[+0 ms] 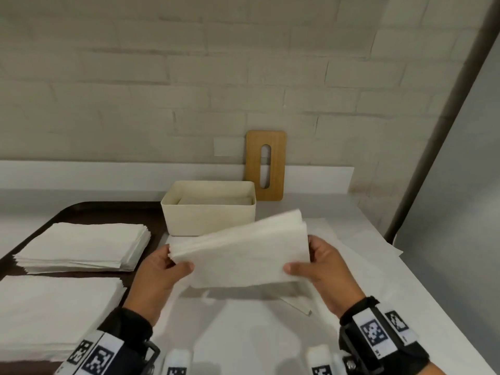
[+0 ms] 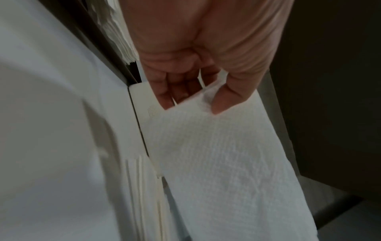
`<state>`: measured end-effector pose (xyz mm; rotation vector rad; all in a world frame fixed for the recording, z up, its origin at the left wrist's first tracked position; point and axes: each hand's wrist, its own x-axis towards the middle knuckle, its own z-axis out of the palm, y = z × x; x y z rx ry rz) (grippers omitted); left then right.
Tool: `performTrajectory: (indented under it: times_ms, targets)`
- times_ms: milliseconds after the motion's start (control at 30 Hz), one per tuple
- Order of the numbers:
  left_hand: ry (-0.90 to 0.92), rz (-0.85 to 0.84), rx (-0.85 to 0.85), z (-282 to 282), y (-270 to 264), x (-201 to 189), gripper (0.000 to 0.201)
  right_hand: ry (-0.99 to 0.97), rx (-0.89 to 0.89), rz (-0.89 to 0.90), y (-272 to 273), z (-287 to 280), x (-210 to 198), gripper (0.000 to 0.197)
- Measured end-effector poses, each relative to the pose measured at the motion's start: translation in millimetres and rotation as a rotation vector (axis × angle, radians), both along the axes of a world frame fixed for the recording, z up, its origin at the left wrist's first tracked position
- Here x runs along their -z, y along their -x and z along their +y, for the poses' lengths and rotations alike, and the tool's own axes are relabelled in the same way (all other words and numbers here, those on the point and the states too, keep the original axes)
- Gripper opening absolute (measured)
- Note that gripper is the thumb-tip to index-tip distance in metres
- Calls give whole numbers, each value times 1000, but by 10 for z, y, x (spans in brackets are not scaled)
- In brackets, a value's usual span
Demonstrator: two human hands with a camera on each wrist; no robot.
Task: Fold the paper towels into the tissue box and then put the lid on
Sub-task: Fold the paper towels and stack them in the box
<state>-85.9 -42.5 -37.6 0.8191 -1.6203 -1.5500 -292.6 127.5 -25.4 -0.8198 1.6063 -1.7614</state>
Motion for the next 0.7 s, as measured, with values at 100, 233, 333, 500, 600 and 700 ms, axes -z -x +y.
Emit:
performTrajectory:
  times_ms: [100, 233, 333, 500, 600, 700]
  targets:
    - [-20, -48, -14, 56, 12, 98, 23, -130, -33, -6, -109, 25, 227, 41]
    - [-44, -99, 12, 153, 73, 250, 24, -223, -5, 6, -224, -11, 362, 35]
    - [20, -83, 23, 184, 82, 196, 24, -148, 36, -9, -239, -29, 324, 32]
    - [-12, -60, 48, 86, 59, 121, 26, -157, 1, 54, -194, -34, 239, 31]
    - [-14, -136, 95, 71, 53, 171, 25, -279, -28, 58, -160, -32, 293, 30]
    - [67, -188, 87, 129, 35, 132, 22, -308, -27, 95, -133, 4, 274, 35]
